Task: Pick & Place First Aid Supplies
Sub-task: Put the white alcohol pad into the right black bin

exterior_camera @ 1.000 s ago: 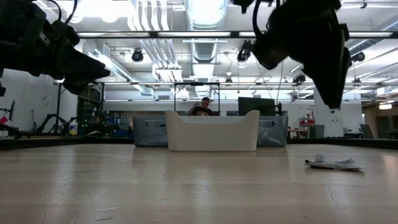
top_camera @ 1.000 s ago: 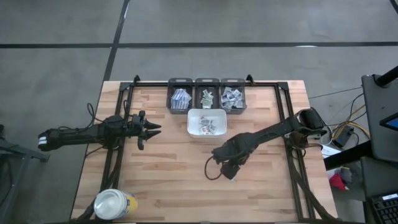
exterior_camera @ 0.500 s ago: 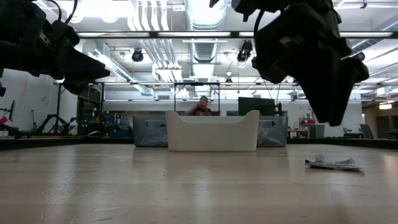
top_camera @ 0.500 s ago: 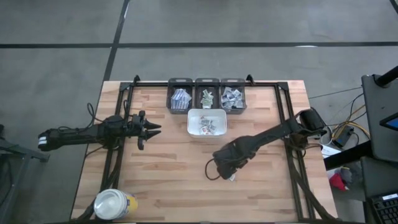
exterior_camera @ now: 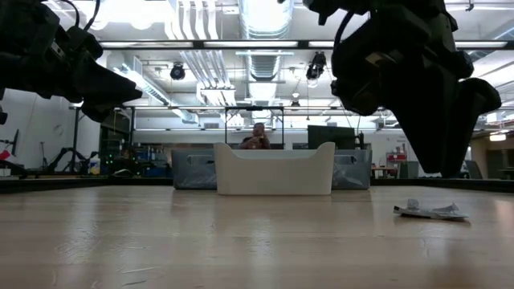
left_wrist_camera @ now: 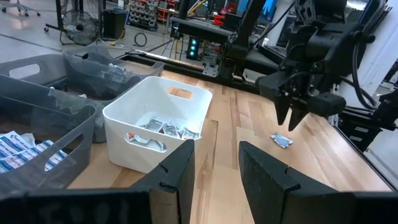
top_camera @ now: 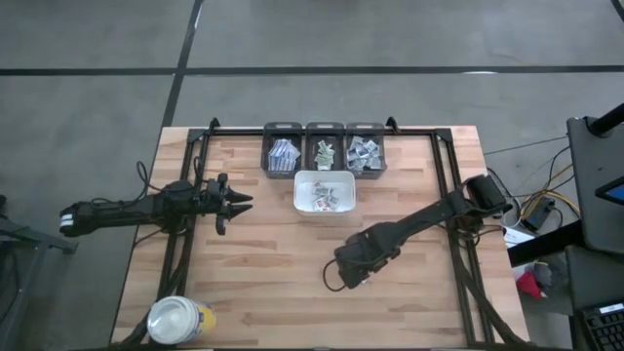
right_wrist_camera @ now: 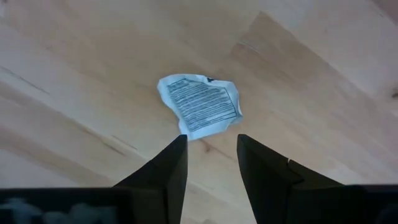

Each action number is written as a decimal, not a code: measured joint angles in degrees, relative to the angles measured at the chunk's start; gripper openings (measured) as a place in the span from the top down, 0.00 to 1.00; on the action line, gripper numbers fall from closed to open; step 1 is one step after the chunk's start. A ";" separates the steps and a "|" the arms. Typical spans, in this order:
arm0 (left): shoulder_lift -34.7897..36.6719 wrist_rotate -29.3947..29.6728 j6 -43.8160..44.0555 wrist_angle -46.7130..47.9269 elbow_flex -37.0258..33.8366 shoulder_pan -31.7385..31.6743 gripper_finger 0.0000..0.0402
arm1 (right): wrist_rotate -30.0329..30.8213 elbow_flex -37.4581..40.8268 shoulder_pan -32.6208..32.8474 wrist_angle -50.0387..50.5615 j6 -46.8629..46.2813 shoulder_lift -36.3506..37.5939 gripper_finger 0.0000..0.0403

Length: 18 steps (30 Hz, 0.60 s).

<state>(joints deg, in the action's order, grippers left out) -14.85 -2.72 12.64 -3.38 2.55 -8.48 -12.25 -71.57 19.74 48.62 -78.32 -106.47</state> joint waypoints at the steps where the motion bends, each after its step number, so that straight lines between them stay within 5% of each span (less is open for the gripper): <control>1: 0.01 0.00 0.00 -0.02 0.00 -0.01 0.70 | 0.00 0.00 0.06 0.04 -0.34 -0.35 0.67; 18: 0.02 0.00 0.00 -0.02 0.00 0.00 0.70 | 0.79 3.81 0.29 -1.75 -1.23 -0.56 0.68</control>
<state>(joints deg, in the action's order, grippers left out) -14.83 -2.72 12.64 -3.40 2.55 -8.48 -11.46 -67.76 20.03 46.87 -79.55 -107.02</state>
